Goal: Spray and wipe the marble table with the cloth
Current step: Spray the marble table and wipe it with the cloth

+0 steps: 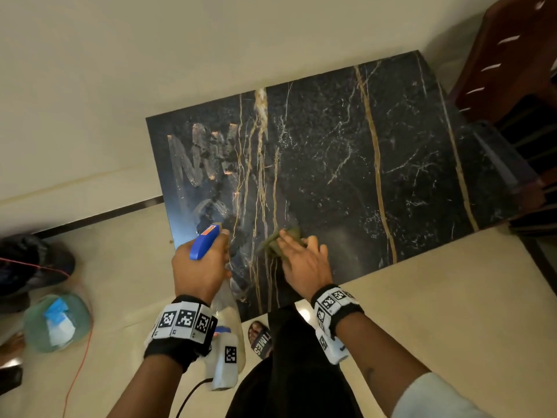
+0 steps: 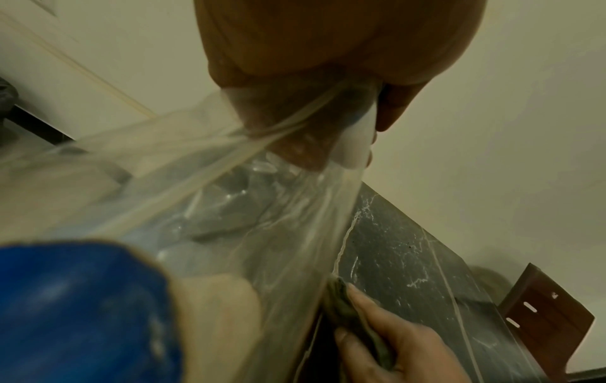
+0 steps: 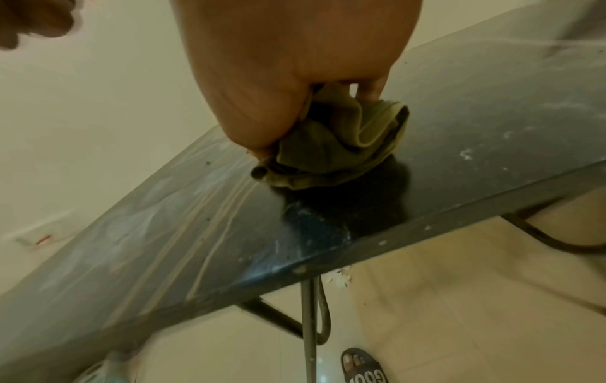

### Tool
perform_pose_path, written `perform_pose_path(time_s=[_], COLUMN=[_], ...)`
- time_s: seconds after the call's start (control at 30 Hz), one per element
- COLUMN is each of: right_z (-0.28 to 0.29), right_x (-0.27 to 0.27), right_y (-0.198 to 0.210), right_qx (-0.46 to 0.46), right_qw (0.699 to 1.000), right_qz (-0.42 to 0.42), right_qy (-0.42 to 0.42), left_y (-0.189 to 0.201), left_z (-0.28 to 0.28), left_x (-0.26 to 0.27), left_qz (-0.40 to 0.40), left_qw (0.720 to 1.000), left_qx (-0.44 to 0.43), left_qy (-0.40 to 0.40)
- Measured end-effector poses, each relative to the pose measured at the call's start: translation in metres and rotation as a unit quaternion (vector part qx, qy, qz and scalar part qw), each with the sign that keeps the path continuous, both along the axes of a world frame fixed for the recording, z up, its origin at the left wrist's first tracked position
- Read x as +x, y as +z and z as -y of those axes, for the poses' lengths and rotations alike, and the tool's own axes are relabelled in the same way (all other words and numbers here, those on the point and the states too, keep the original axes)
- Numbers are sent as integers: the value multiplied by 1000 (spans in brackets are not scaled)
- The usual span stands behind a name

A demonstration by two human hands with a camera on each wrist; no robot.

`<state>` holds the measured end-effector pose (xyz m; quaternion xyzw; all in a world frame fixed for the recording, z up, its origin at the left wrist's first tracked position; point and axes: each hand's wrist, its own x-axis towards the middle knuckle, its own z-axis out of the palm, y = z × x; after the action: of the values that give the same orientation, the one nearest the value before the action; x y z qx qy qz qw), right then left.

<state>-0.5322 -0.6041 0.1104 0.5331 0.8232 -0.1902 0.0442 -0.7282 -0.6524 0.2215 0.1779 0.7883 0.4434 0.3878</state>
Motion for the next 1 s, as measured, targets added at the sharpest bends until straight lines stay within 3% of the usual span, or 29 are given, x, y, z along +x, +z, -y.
perform_pose_path(time_s=[0.1, 0.2, 0.27, 0.33, 0.47, 0.57, 0.63, 0.7, 0.77, 0.9, 1.0], right_z=[-14, -9, -2, 2, -13, -36, -45, -42, -30, -8, -36], right_x=[4, -15, -32, -39, -18, 0, -6, -23, -41, -52, -38], right_y=[-5, -3, 0, 0, -6, -7, -6, -1, 2, -6, -7], right_qx=[-13, -2, -19, -30, 8, 8, 17, 12, -11, 2, 0], right_qw=[990, 977, 981, 992, 1000, 995, 982, 976, 985, 999, 1000], right_qz=[-4, -12, -28, -33, -18, 9, 12, 8, -16, -24, -16], right_qy=[-144, -215, -192, -114, -3, -100, -186, -218, -169, 33, -10], left_y=[4, 5, 3, 0, 1, 2, 0, -2, -2, 2, 0], left_z=[-8, -15, -22, -29, -45, -52, -56, -57, -59, -68, -77], left_x=[-8, -15, -18, -17, -11, -14, -21, -26, -29, -30, -33], left_qz=[-6, -22, -30, -33, -19, -29, -50, -60, -63, -68, -55], left_qw=[1000, 1000, 999, 999, 1000, 999, 998, 997, 997, 995, 997], left_qx=[6, 5, 0, -8, -14, -17, -23, -26, -23, -33, -35], left_qy=[2, -10, -11, -13, -20, -29, -39, -46, -47, -64, -51])
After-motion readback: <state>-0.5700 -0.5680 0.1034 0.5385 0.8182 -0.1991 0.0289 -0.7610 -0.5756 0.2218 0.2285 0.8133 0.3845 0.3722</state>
